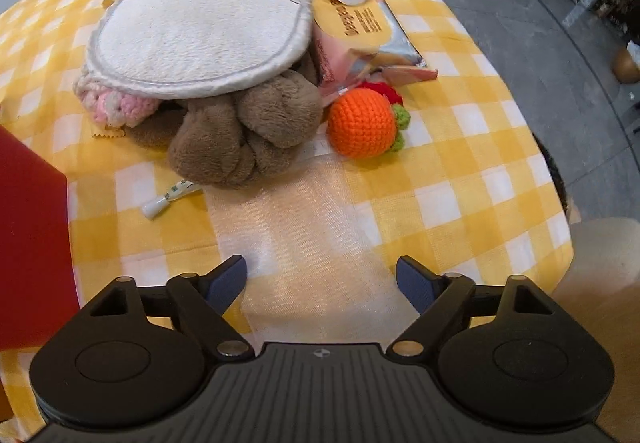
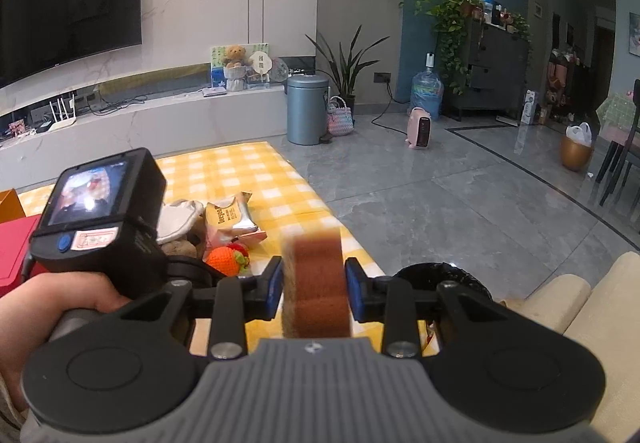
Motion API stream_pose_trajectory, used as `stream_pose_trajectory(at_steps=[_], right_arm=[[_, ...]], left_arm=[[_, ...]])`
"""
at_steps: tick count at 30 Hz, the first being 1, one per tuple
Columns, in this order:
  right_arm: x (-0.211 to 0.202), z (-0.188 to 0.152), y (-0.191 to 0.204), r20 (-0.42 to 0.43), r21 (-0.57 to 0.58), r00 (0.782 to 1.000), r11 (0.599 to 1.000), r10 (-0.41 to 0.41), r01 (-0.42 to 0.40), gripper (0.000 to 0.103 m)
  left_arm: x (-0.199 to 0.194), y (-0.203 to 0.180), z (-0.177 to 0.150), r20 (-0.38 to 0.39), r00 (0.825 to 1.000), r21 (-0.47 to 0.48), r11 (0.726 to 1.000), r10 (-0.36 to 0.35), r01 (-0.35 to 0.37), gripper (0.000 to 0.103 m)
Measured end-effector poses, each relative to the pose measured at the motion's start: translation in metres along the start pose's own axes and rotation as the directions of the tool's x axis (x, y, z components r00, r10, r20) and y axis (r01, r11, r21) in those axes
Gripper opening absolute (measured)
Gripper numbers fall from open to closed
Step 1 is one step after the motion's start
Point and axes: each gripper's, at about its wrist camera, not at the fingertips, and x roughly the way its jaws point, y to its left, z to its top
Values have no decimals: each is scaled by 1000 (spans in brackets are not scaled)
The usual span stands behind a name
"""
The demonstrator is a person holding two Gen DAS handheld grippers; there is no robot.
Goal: Organize soft objects
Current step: 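Grasp the white mesh drawstring bag with the left gripper while the right holds the sponge, then lift the mesh bag with the left gripper while the right holds the sponge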
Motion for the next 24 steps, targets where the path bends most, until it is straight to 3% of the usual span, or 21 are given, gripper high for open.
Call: stream_pose_trajectory(at_steps=[1, 3, 6, 9, 11, 13, 14, 17, 19, 22, 24], right_arm=[[1, -2, -2, -1, -2, 1000, 1000, 3, -3, 32], [2, -2, -2, -3, -7, 1000, 1000, 18, -18, 31], [6, -6, -2, -18, -7, 998, 998, 59, -59, 21], [14, -9, 3, -81, -50, 996, 998, 24, -28, 22], [16, -10, 2, -113, -40, 993, 998, 39, -44, 28], [20, -12, 5, -165, -29, 984, 997, 64, -70, 76], [23, -13, 8, -197, -38, 978, 996, 66, -75, 82], [34, -21, 24, -285, -90, 955, 990, 83, -113, 83], [44, -28, 33, -350, -124, 935, 987, 53, -102, 88], [62, -39, 42, -417, -168, 909, 983, -9, -68, 91], [73, -47, 44, -440, -155, 898, 985, 5, -82, 91]], left_arm=[[-3, 1, -1, 8, 1000, -6, 1000, 22, -22, 73], [-8, 5, -3, 19, 997, -3, 997, 77, -77, 31], [-9, 17, -2, 23, 996, 18, 996, 90, -90, 2], [-12, 31, -1, 12, 999, 25, 999, 31, -31, 1], [-17, 37, -4, 29, 999, 48, 999, 14, -15, 1], [-25, 41, -8, 59, 998, 74, 997, 4, -8, 1], [-29, 44, -10, 75, 997, 84, 996, -3, -3, 1], [-44, 50, -17, 130, 991, 89, 996, -24, 12, 1], [-55, 53, -21, 158, 987, 98, 995, -40, 24, 1], [-65, 57, -25, 173, 982, 111, 993, -70, 51, 1], [-68, 61, -29, 170, 981, 124, 990, -94, 73, 1]])
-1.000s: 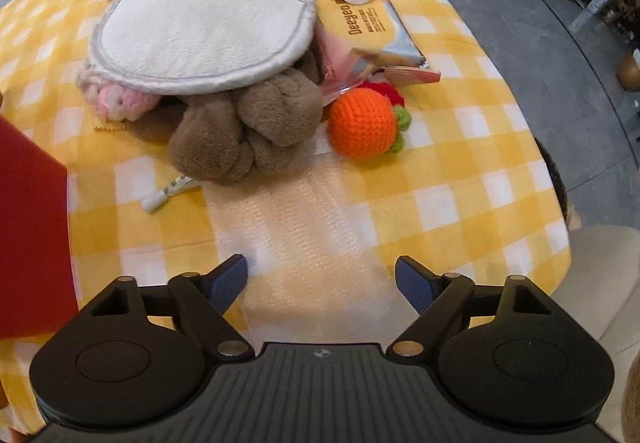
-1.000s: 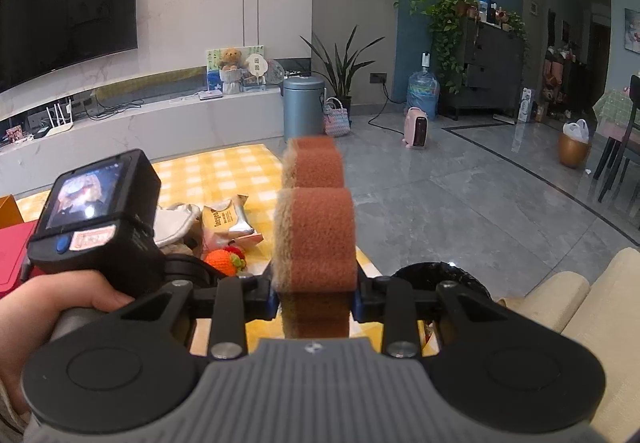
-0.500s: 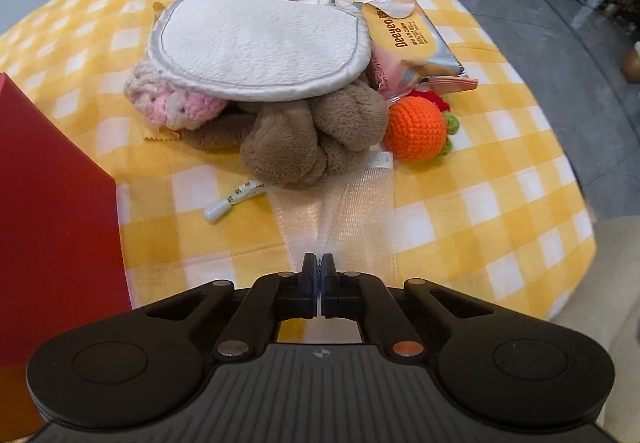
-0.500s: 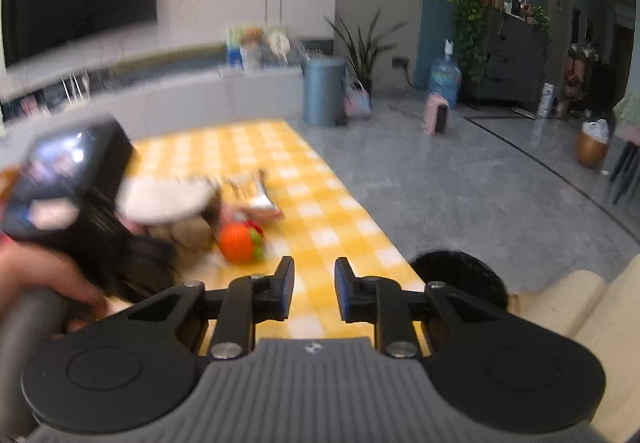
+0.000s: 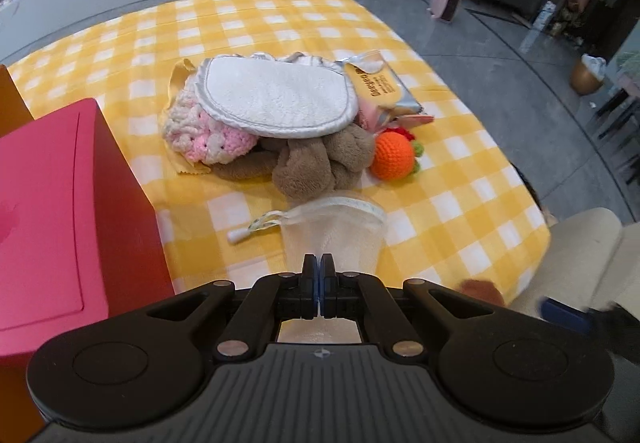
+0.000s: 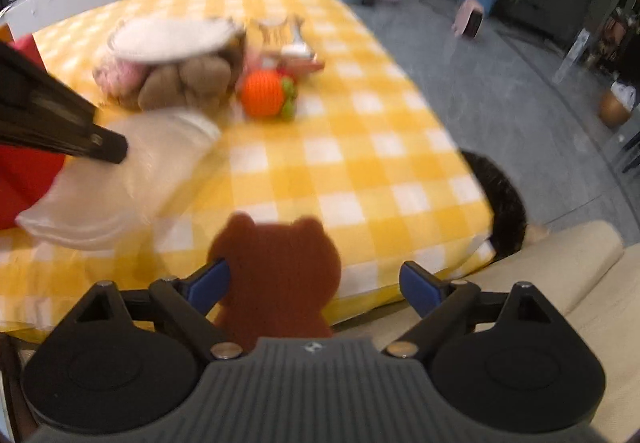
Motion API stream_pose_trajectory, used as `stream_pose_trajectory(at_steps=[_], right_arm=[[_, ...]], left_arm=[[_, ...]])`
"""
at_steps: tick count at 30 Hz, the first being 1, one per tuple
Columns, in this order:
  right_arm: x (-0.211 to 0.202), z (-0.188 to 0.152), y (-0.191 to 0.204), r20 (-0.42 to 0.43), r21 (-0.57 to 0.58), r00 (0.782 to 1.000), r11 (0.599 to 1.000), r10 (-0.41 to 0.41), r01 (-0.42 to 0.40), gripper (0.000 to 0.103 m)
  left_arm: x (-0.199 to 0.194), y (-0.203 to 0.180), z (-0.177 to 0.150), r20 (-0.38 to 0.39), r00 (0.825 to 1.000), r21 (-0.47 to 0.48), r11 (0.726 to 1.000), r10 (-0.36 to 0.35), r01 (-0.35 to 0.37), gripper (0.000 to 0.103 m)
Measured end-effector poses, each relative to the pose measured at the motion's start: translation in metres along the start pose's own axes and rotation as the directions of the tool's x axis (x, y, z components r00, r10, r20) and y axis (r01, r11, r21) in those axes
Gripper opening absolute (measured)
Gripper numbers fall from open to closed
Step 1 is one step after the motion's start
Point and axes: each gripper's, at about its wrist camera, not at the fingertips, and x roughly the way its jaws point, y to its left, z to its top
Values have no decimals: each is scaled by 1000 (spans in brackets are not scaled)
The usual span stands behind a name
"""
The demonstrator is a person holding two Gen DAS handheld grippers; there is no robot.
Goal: Organize soft objects
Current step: 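Lift the mesh bag with the left gripper while the right holds the sponge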
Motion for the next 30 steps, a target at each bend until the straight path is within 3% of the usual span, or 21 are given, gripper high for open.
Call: stream_pose_trajectory(at_steps=[9, 17, 19, 22, 24, 26, 28, 30], right_arm=[[1, 3, 5, -13, -20, 999, 999, 49, -49, 91], [1, 3, 18, -40, -96, 997, 992, 73, -77, 92], [6, 2, 19, -64, -99, 996, 993, 61, -67, 92], [11, 0, 25, -92, -130, 995, 990, 43, -55, 92], [12, 0, 26, -90, -134, 995, 989, 45, -56, 92], [18, -1, 27, -116, -138, 993, 990, 15, -31, 92], [28, -3, 25, -148, -136, 989, 991, -27, 7, 94], [28, -3, 20, -137, -106, 990, 994, -12, -3, 91]], left_arm=[[-7, 10, -13, 8, 999, 30, 999, -42, 42, 0], [35, 12, -20, -72, 997, 67, 998, -14, 19, 2], [39, 8, -21, -69, 998, 96, 995, -12, 18, 12], [41, 3, -19, -88, 995, 113, 992, -42, 52, 42], [44, -1, -16, -122, 987, 113, 987, -101, 114, 88], [47, -11, -16, -127, 988, 153, 983, -85, 104, 94], [51, -24, -18, -106, 994, 227, 974, 3, 21, 94], [56, -33, -19, -94, 991, 275, 959, 90, -61, 96]])
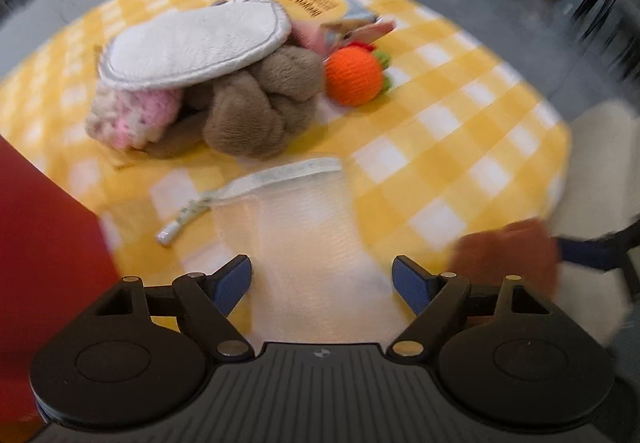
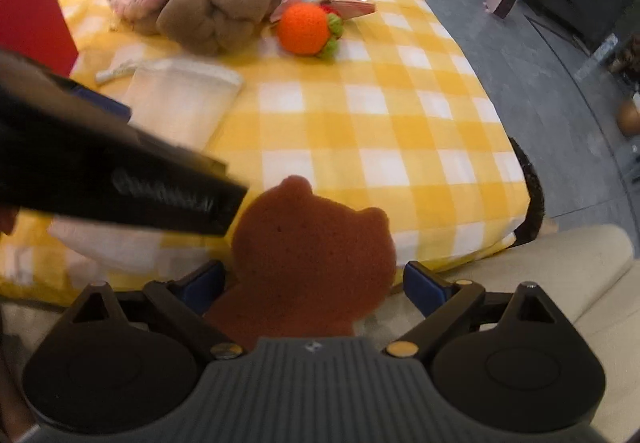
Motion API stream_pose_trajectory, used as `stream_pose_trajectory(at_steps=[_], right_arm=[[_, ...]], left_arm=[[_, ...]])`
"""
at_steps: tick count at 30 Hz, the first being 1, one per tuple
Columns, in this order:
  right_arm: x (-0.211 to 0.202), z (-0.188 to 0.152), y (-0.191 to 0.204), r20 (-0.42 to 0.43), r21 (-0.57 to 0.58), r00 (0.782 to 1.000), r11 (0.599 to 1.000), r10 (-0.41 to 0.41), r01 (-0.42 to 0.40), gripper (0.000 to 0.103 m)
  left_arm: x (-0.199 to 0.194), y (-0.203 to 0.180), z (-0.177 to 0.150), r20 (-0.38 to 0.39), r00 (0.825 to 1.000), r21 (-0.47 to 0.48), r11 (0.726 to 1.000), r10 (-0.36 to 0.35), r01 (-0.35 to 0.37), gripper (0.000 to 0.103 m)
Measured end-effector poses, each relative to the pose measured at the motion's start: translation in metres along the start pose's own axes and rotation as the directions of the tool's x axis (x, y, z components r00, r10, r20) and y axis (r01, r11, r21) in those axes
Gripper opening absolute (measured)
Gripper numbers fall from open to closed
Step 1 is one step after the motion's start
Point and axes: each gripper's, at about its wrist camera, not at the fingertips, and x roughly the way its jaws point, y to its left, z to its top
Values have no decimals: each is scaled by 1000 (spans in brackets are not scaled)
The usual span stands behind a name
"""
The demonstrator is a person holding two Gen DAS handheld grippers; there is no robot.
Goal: Organize soft objects
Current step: 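Lift the mesh bag with the left gripper while the right holds the sponge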
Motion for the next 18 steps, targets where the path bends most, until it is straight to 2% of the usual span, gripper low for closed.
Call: stream_pose_trajectory(at_steps=[2, 3, 4, 5, 6, 7, 9, 11, 13, 18], right_arm=[[-4, -1, -1, 27, -1, 999, 1000, 21, -21, 79], [-7, -1, 0, 44, -8, 999, 1000, 26, -26, 76], [-9, -1, 0, 61, -17, 998, 1000, 27, -26, 75], [-11, -1, 0, 72, -22, 997, 999, 33, -32, 75], [-12, -1, 0, 80, -22, 996, 999, 42, -41, 74], [-14, 0, 0, 89, -22, 995, 999, 47, -45, 74], [-18, 0, -1, 114, -23, 992, 998, 61, -59, 74], [-25, 1, -3, 154, -8, 986, 998, 70, -69, 73], [-32, 1, -8, 185, 13, 980, 997, 78, -82, 73], [-45, 0, -20, 253, 84, 967, 994, 45, -68, 73]], left_arm=[[2, 1, 1, -16, 1000, -25, 1000, 14, -14, 100], [1, 5, 3, -24, 1000, -51, 999, 14, -15, 92], [-1, 8, 4, -24, 999, -79, 996, 29, -31, 81], [-4, 12, 5, -24, 999, -106, 994, 34, -36, 59], [-6, 15, 6, -26, 999, -113, 993, 44, -46, 29], [-6, 17, 8, -33, 998, -108, 993, 50, -53, 17], [-5, 18, 12, -49, 997, -61, 996, 59, -62, 2], [-5, 17, 16, -74, 995, -5, 998, 68, -68, 2], [-10, 16, 20, -79, 994, 11, 997, 72, -72, 2], [-45, 14, 23, 11, 1000, 26, 1000, -3, 3, 2]])
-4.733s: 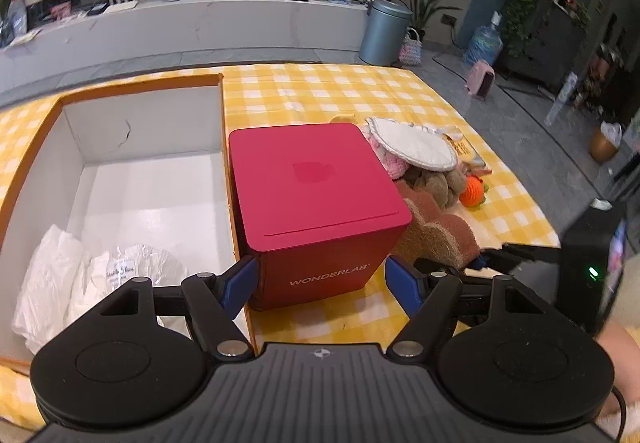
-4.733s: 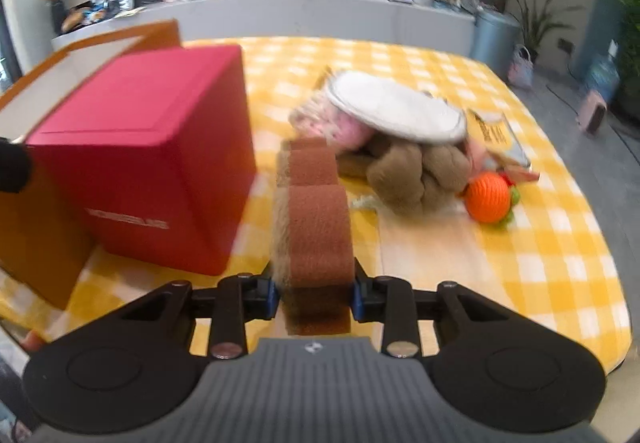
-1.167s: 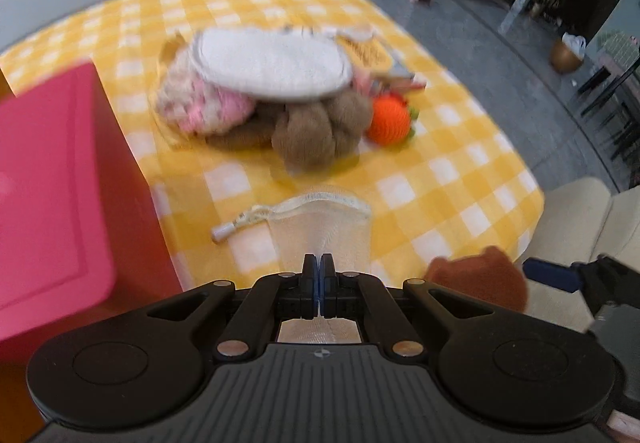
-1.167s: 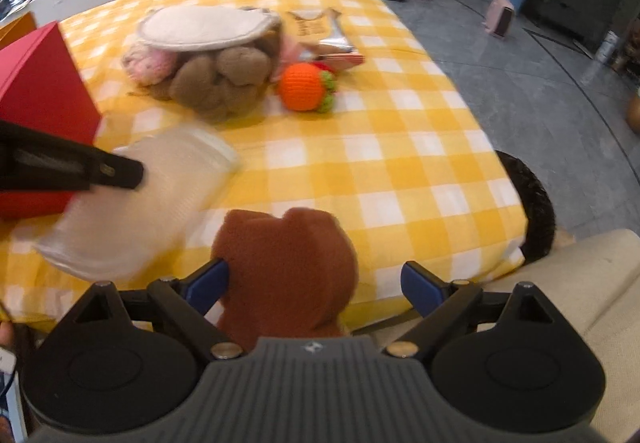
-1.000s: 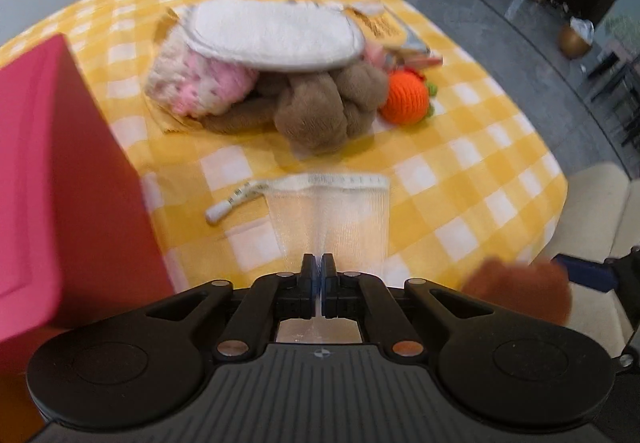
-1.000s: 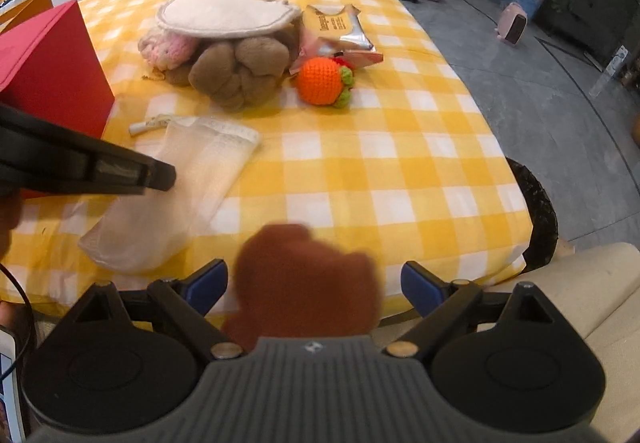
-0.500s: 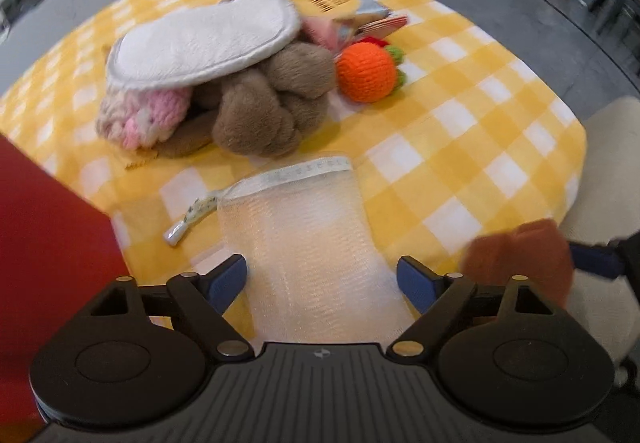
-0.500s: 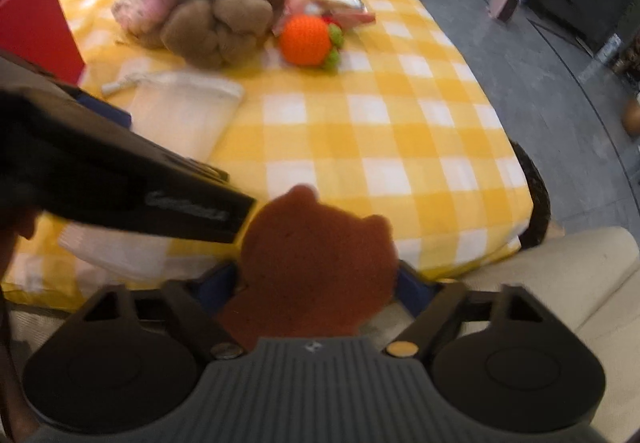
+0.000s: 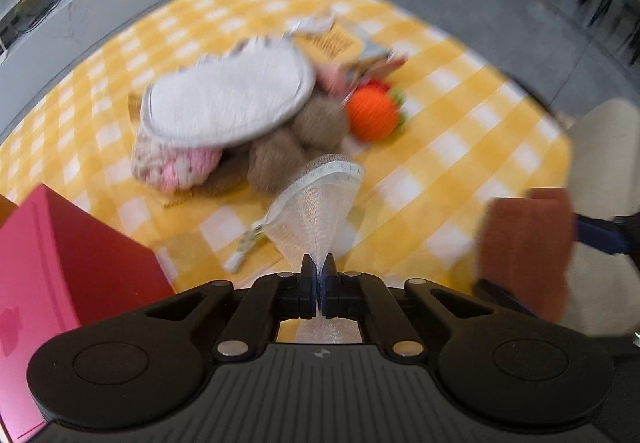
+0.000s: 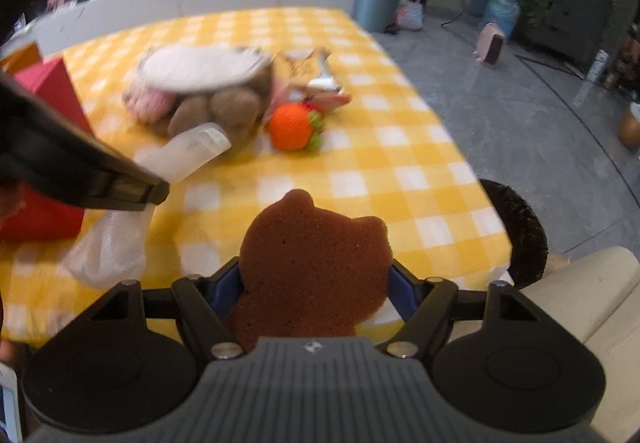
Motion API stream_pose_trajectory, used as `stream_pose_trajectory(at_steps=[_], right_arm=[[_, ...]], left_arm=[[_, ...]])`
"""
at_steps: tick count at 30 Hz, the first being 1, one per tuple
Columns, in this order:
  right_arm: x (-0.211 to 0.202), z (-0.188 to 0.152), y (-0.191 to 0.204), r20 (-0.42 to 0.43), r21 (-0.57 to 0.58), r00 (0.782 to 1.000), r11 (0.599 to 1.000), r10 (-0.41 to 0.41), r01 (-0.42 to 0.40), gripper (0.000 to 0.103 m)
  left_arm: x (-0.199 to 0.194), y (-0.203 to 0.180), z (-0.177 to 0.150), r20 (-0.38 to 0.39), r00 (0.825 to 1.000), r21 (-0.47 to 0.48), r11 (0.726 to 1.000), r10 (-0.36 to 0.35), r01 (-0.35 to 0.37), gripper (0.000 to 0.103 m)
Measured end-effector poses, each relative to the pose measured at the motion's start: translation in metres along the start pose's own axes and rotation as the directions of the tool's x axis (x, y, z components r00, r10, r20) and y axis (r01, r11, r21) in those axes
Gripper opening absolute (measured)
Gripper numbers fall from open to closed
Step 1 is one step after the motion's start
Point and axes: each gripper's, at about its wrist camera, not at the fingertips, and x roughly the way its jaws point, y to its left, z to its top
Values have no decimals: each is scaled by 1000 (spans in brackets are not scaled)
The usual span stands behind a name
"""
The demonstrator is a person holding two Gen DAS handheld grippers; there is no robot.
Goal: Organize soft objects
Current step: 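Lift the mesh bag with the left gripper while the right holds the sponge, then carry the mesh bag with the left gripper while the right carries the sponge toward the bin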
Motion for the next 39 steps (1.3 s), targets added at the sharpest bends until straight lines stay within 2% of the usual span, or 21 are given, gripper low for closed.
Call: stream_pose_trajectory(at_steps=[5, 9, 14, 18, 23, 26, 28, 30, 32, 34, 36, 37, 39], right_arm=[[-15, 3, -3, 74, 13, 995, 998, 61, -62, 73], [-13, 5, 0, 82, 7, 993, 996, 85, -86, 73], [-18, 7, 3, 110, 6, 988, 994, 106, -107, 73], [-25, 9, 9, 148, -11, 974, 985, 174, -174, 73], [-35, 13, 25, 194, -54, 941, 961, 277, -271, 73], [-43, 19, 35, 232, -67, 911, 939, 342, -336, 73], [-49, 22, 41, 246, -74, 881, 914, 403, -398, 73], [-54, 25, 49, 251, -87, 846, 881, 471, -465, 73], [-62, 27, 59, 270, -111, 810, 852, 521, -511, 73], [-72, 31, 69, 291, -131, 762, 814, 578, -566, 73], [-84, 34, 79, 315, -156, 712, 774, 628, -614, 73], [-90, 36, 84, 326, -164, 693, 760, 644, -629, 73], [-99, 41, 97, 344, -166, 670, 745, 658, -646, 73]], left_arm=[[-37, 3, -1, 58, 995, -26, 996, -84, 86, 2], [-68, 10, -5, 108, 988, -45, 992, -114, 119, 2], [-111, 34, -18, 189, 972, -113, 981, -136, 159, 2], [-154, 68, -44, 267, 960, -187, 973, -82, 135, 2], [-193, 118, -84, 332, 942, -320, 944, 39, 74, 2], [-202, 141, -106, 338, 938, -388, 920, 81, 60, 2], [-203, 148, -117, 334, 938, -387, 921, 96, 44, 2], [-205, 152, -128, 360, 925, -383, 923, 124, 25, 2], [-202, 160, -138, 379, 917, -390, 920, 125, 35, 2], [-200, 167, -147, 404, 905, -418, 907, 135, 52, 2], [-202, 175, -158, 427, 885, -444, 896, 186, 26, 2], [-202, 178, -161, 430, 879, -452, 892, 205, 13, 2], [-204, 190, -170, 432, 875, -479, 878, 218, 18, 2]])
